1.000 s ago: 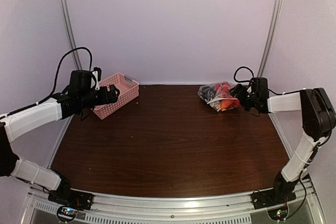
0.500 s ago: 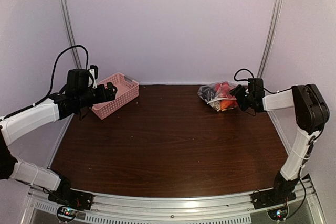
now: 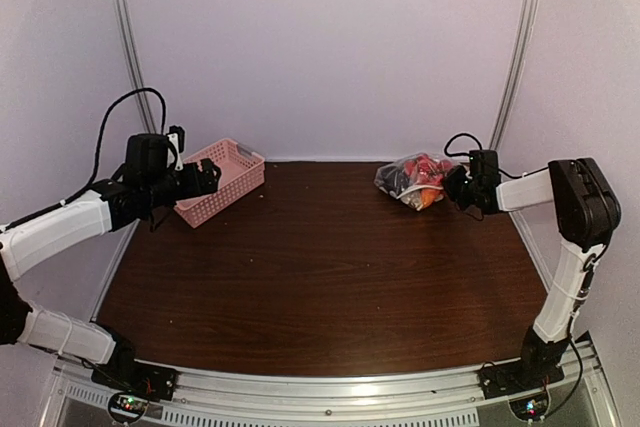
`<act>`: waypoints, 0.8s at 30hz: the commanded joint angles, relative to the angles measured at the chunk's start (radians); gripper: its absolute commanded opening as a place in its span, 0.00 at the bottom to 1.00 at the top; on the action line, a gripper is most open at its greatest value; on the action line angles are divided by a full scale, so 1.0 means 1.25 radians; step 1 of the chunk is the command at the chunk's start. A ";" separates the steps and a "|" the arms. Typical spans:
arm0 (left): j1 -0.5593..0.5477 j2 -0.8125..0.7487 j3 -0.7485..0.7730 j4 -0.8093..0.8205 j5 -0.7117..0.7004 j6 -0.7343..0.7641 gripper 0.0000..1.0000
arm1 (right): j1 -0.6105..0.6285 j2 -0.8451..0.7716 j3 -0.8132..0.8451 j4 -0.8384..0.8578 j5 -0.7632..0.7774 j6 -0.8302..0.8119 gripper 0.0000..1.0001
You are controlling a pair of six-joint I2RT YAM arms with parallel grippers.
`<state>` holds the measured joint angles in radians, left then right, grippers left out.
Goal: Open the zip-top bag and remove the fake food
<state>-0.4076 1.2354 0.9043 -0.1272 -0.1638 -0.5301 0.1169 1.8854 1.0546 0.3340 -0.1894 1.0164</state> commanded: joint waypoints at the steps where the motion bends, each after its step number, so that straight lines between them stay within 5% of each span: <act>1: -0.004 -0.014 -0.018 0.049 0.027 0.005 0.98 | -0.003 -0.057 -0.006 0.032 -0.035 -0.017 0.00; 11: -0.004 -0.053 -0.054 0.097 0.130 0.053 0.98 | 0.021 -0.200 0.009 -0.030 -0.135 -0.106 0.00; 17: -0.009 -0.073 -0.071 0.159 0.286 0.089 0.98 | 0.040 -0.297 0.001 -0.032 -0.187 -0.100 0.00; 24: -0.118 -0.047 -0.016 0.167 0.327 0.192 0.98 | 0.106 -0.437 -0.067 -0.025 -0.107 -0.053 0.00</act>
<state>-0.4698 1.1561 0.8322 0.0292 0.1856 -0.4000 0.2001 1.4357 1.0164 0.2550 -0.3733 0.9207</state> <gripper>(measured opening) 0.976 0.006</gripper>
